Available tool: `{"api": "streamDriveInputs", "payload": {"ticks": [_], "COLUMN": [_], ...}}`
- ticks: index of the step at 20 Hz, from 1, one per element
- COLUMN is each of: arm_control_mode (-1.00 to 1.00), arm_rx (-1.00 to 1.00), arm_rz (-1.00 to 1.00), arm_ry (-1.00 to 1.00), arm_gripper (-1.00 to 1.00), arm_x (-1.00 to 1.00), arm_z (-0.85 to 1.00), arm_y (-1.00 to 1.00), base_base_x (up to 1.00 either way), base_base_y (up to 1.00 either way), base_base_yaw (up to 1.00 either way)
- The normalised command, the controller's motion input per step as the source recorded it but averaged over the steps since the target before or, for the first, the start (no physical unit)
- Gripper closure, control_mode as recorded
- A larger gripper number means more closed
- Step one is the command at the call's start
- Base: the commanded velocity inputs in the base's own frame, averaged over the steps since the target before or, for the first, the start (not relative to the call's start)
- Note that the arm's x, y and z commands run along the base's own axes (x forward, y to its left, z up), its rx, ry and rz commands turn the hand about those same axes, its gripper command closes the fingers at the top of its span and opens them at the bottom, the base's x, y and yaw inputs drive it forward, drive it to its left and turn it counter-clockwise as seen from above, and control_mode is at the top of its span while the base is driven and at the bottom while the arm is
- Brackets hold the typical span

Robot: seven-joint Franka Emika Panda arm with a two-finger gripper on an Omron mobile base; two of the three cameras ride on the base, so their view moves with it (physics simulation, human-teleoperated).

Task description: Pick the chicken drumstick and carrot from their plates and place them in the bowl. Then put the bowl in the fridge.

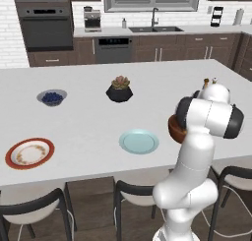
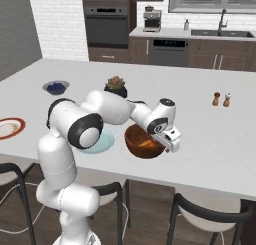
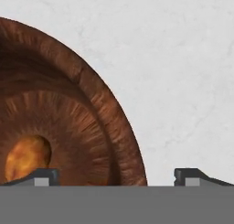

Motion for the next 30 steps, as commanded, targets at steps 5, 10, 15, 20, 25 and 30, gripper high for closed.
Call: {"api": "streamDriveInputs", "payload": {"ticks": [5, 10, 15, 20, 25, 30], "arm_control_mode": [-1.00, -1.00, -1.00, -1.00, -1.00, -1.00], "arm_rx": [0.00, 0.00, 0.00, 0.00, 0.00, 0.00], "arm_rz": [0.02, 0.00, 0.00, -0.19, -0.31, -0.43], "arm_ry": [0.00, 0.00, 0.02, -0.14, -0.17, -0.11], "arm_gripper": [1.00, 1.00, 1.00, 1.00, 1.00, 1.00], "arm_x": [0.07, 0.01, 0.00, -0.92, -0.91, -0.63], "arm_z": [-0.26, -0.09, -0.04, 0.52, 0.82, 0.74], "arm_y": [0.00, 0.00, 0.07, 0.01, 0.09, 0.41], "base_base_x": [0.00, 0.00, 0.00, 0.00, 0.00, 0.00], "base_base_y": [0.00, 0.00, 0.00, 0.00, 0.00, 0.00], "base_base_yaw": [0.00, 0.00, 0.00, 0.00, 0.00, 0.00]}}
